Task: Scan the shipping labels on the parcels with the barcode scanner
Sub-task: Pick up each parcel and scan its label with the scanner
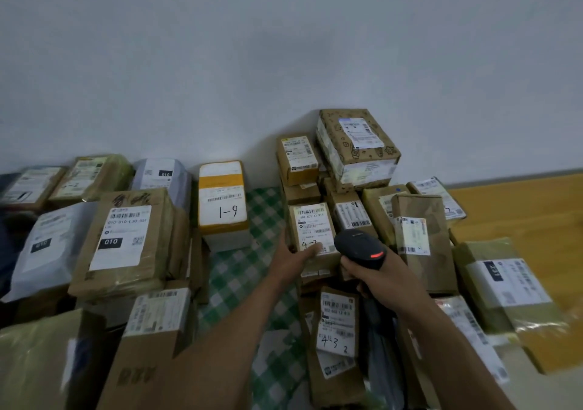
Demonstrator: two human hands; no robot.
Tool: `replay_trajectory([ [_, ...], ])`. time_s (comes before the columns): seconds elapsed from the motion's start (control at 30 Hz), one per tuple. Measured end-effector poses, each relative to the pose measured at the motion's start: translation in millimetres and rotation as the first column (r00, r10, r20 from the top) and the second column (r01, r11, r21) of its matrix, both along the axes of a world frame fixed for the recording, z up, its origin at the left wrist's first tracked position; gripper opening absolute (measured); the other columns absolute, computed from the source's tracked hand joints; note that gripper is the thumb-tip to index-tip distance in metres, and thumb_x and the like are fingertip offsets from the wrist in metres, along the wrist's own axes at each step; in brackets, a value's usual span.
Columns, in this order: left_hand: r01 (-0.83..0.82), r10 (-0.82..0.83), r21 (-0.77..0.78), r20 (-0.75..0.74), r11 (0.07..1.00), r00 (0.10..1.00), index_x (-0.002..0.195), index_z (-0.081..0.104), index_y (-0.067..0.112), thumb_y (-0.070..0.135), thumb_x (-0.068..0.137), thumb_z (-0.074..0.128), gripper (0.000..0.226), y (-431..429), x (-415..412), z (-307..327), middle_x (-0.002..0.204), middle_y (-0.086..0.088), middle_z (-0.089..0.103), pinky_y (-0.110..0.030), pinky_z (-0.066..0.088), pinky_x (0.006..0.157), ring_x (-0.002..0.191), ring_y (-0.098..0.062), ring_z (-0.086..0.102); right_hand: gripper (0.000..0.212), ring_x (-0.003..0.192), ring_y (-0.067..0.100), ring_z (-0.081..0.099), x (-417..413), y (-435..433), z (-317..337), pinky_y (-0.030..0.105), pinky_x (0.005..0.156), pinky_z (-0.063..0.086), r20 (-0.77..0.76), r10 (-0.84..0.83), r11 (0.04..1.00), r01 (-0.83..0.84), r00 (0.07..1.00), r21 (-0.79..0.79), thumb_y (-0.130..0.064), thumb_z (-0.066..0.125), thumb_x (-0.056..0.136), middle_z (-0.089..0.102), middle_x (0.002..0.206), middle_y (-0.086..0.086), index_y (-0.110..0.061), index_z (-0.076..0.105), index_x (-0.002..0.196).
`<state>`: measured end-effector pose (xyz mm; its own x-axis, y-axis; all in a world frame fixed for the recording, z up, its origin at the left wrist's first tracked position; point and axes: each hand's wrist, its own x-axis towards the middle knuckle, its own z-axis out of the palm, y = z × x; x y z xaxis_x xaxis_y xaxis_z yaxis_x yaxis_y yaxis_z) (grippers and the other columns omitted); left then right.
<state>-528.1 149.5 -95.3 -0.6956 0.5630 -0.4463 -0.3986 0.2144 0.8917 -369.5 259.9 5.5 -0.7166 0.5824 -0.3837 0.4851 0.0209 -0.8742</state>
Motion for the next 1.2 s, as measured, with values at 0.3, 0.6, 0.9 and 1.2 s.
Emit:
replay_trajectory([
  [0.3, -0.154, 0.157, 0.109, -0.025, 0.982, 0.987, 0.159, 0.025, 0.043, 0.032, 0.079, 0.089, 0.103, -34.9, 29.0, 8.7, 0.142, 0.0, 0.06, -0.03, 0.06, 0.084, 0.116, -0.013, 0.065, 0.03, 0.057, 0.001, 0.067, 22.2, -19.6, 22.4, 0.013, 0.052, 0.049, -0.062, -0.035, 0.998, 0.038, 0.997, 0.049, -0.03, 0.079, 0.091, 0.076, 0.085, -0.006, -0.026, 0.067, 0.118],
  [0.6, -0.167, 0.193, 0.241, -0.089, 0.956, 0.977, 0.154, 0.026, 0.05, 0.023, 0.086, 0.082, 0.093, -85.3, 95.3, 48.9, 0.138, 0.006, 0.061, -0.032, 0.06, 0.089, 0.118, -0.012, 0.066, 0.034, 0.07, 0.004, 0.072, 47.5, -66.1, 45.9, 0.017, 0.059, 0.053, -0.2, 0.036, 0.998, -0.025, 0.979, 0.059, -0.02, 0.079, 0.091, 0.075, 0.092, -0.004, -0.031, 0.062, 0.118],
  [0.9, -0.155, 0.226, 0.252, -0.284, 0.955, 0.932, 0.154, 0.019, 0.055, 0.025, 0.084, 0.084, 0.101, -111.5, 112.2, 70.6, 0.14, 0.011, 0.053, -0.037, 0.06, 0.096, 0.125, -0.005, 0.058, 0.034, 0.076, 0.011, 0.074, 78.5, -86.0, 69.7, 0.03, 0.066, 0.063, -0.187, 0.102, 0.99, -0.082, 0.977, 0.113, -0.027, 0.08, 0.09, 0.077, 0.092, -0.004, -0.033, 0.064, 0.119],
  [1.2, -0.271, 0.262, 0.055, -0.499, 0.961, 0.826, 0.159, 0.009, 0.051, 0.023, 0.085, 0.082, 0.107, -107.7, 92.6, 61.3, 0.16, 0.0, 0.036, -0.049, 0.049, 0.11, 0.146, -0.023, 0.039, 0.022, 0.055, -0.001, 0.063, 104.2, -96.7, 83.6, 0.014, 0.053, 0.049, -0.052, 0.229, 0.958, -0.215, 0.972, 0.19, -0.034, 0.076, 0.093, 0.078, 0.082, -0.006, -0.038, 0.062, 0.11],
])
